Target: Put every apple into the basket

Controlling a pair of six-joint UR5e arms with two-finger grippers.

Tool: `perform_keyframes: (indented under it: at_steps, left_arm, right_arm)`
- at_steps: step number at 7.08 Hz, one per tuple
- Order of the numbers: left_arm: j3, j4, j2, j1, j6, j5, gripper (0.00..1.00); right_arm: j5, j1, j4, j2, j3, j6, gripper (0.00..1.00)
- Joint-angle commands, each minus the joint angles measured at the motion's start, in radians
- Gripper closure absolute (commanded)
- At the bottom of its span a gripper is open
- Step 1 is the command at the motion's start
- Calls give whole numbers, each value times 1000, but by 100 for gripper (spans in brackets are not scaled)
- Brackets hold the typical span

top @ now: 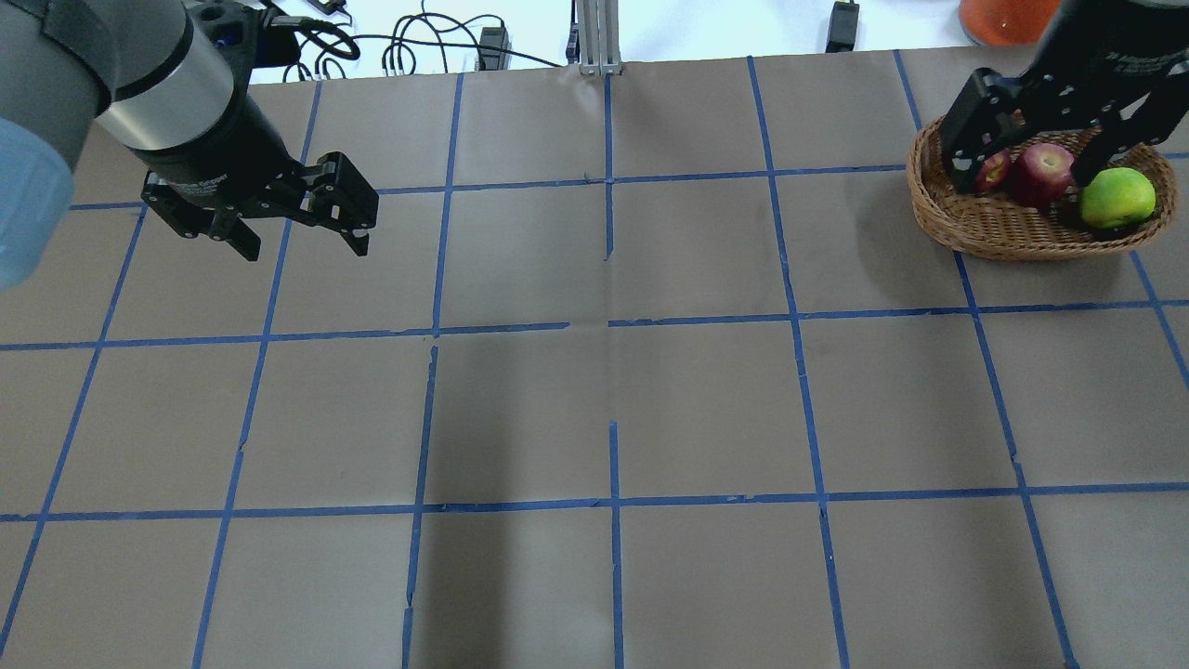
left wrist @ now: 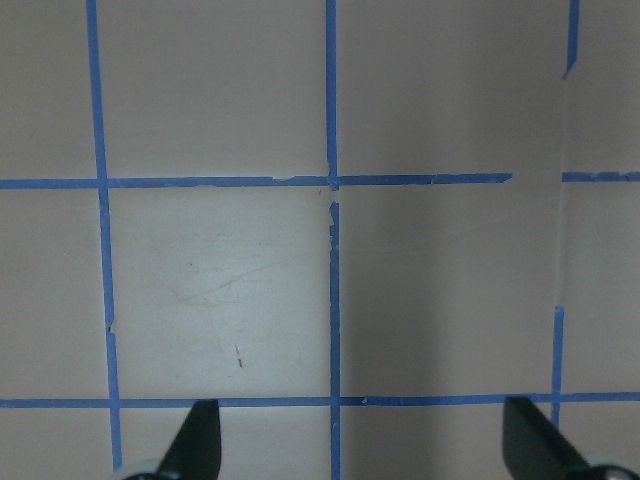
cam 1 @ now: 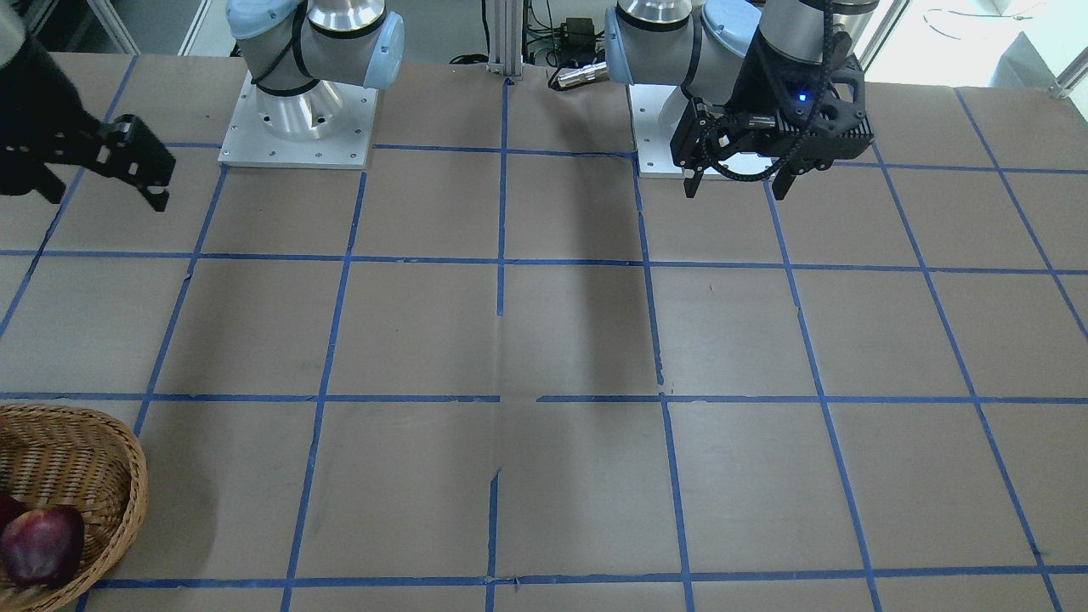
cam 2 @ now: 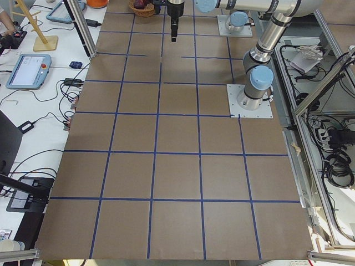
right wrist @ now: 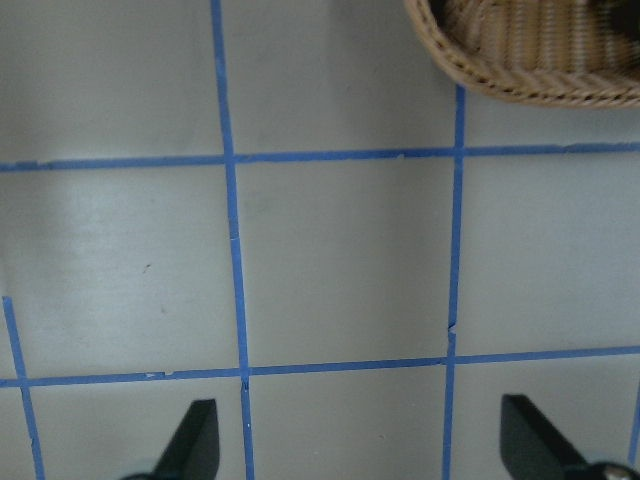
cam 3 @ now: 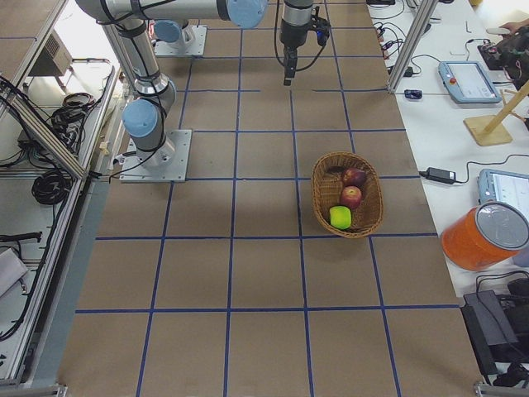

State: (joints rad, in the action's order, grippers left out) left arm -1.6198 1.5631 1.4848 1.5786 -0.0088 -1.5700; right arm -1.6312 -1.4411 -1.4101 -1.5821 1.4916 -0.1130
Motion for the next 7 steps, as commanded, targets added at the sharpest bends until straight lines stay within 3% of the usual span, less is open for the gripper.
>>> perform_keyframes:
  at_steps: [1,4,7]
  left_arm:
    - [0,-2,0,0,0,2,0]
    - [9,-3,8,0,-2,4,0]
    - [99,17,64,-5,-31,-12,0]
  right_arm:
    - [2,-88,-21,-45,100,103,0]
    - [42,-104,-26,-45,78,104,0]
    - [45,-105,-7,-45,59,92,0]
